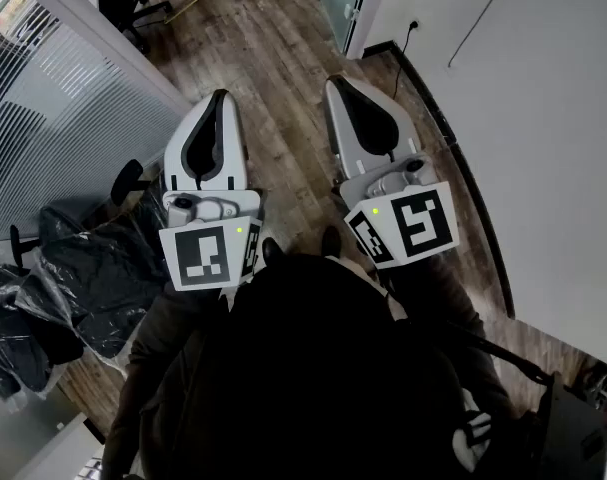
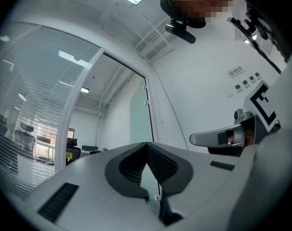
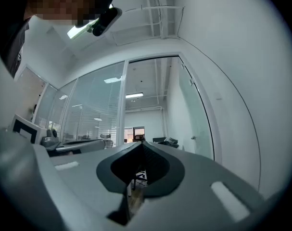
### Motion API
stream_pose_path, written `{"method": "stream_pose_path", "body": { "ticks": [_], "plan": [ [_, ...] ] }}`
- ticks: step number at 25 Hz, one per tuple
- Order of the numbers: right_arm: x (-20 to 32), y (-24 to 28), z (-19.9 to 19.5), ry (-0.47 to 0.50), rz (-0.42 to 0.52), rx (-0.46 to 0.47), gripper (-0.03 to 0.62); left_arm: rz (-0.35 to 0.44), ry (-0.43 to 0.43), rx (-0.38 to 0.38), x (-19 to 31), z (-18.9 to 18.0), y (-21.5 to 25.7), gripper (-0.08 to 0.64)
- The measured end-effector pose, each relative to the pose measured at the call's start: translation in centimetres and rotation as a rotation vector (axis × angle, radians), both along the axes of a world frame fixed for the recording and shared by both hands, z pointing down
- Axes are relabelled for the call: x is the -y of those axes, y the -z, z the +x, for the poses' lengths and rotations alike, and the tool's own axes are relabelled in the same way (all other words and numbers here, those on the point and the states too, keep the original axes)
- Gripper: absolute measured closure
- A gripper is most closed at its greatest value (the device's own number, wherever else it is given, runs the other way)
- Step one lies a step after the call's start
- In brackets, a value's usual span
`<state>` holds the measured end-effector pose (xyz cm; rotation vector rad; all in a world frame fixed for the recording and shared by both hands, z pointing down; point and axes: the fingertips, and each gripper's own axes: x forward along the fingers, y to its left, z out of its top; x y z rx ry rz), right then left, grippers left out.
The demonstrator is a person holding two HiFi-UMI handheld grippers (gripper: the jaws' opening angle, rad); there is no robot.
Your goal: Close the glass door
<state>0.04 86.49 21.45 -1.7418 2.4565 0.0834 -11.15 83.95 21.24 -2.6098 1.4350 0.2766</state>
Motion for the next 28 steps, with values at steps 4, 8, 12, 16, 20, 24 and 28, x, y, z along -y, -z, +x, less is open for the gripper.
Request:
{"method": "stream_pose_path", "body": {
  "ticks": [4, 8, 12, 16, 20, 24, 28],
  "plan": [
    [-0.2, -0.4, 0.8, 0.004, 0.0, 0.001, 0.592, -0.002, 0.003, 0.004, -0.1, 0.8, -0.3, 0.565],
    [-0.1, -0.5, 1.0, 0.01, -0.001, -0.002, 0.592, -0.006, 0.009, 0.003, -0.1, 1.1, -0.6, 0.563],
    [1.4, -1.5, 3.3, 0.037, -0.023, 0.038, 0.592, -0.042, 0.035, 0.012, 1.1, 3.1, -1.9, 0.563],
    [3.2, -2.7, 5.4, 0.071, -0.051, 0.031, 0.591, -0.061, 0.083, 0.013, 2.4, 4.6, -2.8, 0.563],
    [6.6, -4.1, 6.1, 0.073, -0.075, 0.029, 0.591, -0.088, 0.102, 0.024, 5.7, 4.8, -4.0, 0.563],
    [12.6, -5.7, 5.4, 0.106, -0.092, 0.006, 0.591, -0.115, 0.1, 0.005, 12.0, 4.8, -5.9, 0.563],
    [21.1, -6.5, 4.6, 0.111, -0.08, 0.0, 0.591, -0.144, 0.078, 0.042, 20.7, 4.3, -8.2, 0.563]
  ]
}}
